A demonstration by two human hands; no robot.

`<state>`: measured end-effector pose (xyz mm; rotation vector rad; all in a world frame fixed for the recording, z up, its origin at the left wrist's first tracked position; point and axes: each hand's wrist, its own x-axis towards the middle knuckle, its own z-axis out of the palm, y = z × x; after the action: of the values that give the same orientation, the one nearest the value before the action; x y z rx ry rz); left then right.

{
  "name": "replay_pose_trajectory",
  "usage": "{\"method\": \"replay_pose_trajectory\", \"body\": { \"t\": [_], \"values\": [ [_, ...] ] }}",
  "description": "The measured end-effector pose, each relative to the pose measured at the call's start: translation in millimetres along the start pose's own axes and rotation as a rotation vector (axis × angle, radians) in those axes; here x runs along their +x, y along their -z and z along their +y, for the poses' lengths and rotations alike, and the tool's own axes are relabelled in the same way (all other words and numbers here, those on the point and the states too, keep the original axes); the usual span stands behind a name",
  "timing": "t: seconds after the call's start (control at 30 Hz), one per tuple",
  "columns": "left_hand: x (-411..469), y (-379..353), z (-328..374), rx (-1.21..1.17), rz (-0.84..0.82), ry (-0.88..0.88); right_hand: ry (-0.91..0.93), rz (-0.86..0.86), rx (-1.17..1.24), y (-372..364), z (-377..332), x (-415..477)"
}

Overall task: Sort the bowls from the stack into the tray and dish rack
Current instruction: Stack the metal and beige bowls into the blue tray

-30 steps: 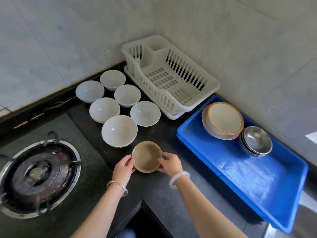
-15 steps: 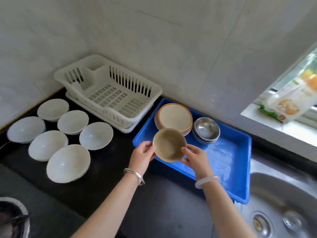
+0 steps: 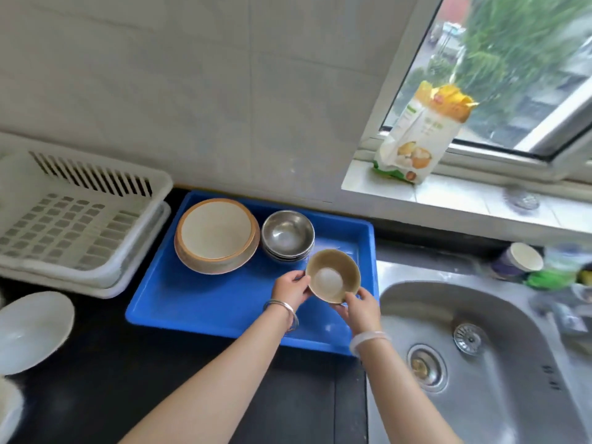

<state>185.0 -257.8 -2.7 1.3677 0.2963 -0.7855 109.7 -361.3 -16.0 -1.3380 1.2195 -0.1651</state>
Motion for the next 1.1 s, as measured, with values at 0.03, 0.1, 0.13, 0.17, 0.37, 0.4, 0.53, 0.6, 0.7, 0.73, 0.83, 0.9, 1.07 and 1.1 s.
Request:
{"method": "replay_pose_trajectory", "body": {
  "t": [0.03, 0.1, 0.13, 0.17, 0.37, 0.4, 0.53, 0.6, 0.7, 0.73, 0.83, 0.9, 1.07, 1.1],
  "values": [
    [6.3, -3.1, -3.0, -0.011, 0.000, 0.006, -0.029, -0.009, 0.027, -2.3, 0.7, 2.5],
    [17.7, -7.6, -9.8, -0.032, -0.010, 0.033, -0.062, 0.000, 0.027, -6.9, 2.1, 9.0],
    [22.6, -9.7, -12.9, -0.041, -0.018, 0.049, -0.063, 0.017, 0.008, -9.4, 2.5, 13.2],
    [26.8, -11.7, -15.6, -0.046, -0.022, 0.064, -0.061, 0.031, 0.003, -11.3, 3.0, 17.8],
    [51.2, -28.4, -22.6, -0.108, -0.012, 0.071, -0.064, 0.089, 0.030, -19.2, -4.0, 43.8],
    [54.8, -31.5, -21.8, -0.120, -0.010, 0.068, -0.070, 0.088, 0.071, -20.0, -6.3, 47.6],
    [65.4, -41.5, -18.0, -0.170, 0.002, 0.061, -0.128, 0.063, 0.272, -22.1, -14.6, 63.2],
    [68.3, -45.7, -16.0, -0.183, 0.012, 0.056, -0.113, 0.065, 0.256, -23.8, -15.8, 71.1],
    [72.1, -52.0, -15.0, -0.189, 0.017, 0.041, -0.088, 0.060, 0.258, -25.9, -18.6, 78.3],
    [73.6, -54.0, -15.1, -0.192, 0.018, 0.034, -0.083, 0.056, 0.271, -26.8, -19.2, 80.2],
    [76.4, -58.0, -14.5, -0.191, 0.043, 0.022, -0.084, 0.046, 0.305, -28.1, -21.1, 84.8],
    [76.9, -58.6, -15.4, -0.189, 0.063, 0.013, -0.091, 0.035, 0.313, -28.1, -21.0, 86.4],
    [74.6, -59.1, -16.2, -0.180, 0.066, -0.011, -0.085, 0.021, 0.301, -27.5, -19.6, 87.2],
    [73.8, -59.2, -16.4, -0.179, 0.070, -0.019, -0.089, 0.016, 0.294, -26.6, -19.4, 87.1]
  ]
}}
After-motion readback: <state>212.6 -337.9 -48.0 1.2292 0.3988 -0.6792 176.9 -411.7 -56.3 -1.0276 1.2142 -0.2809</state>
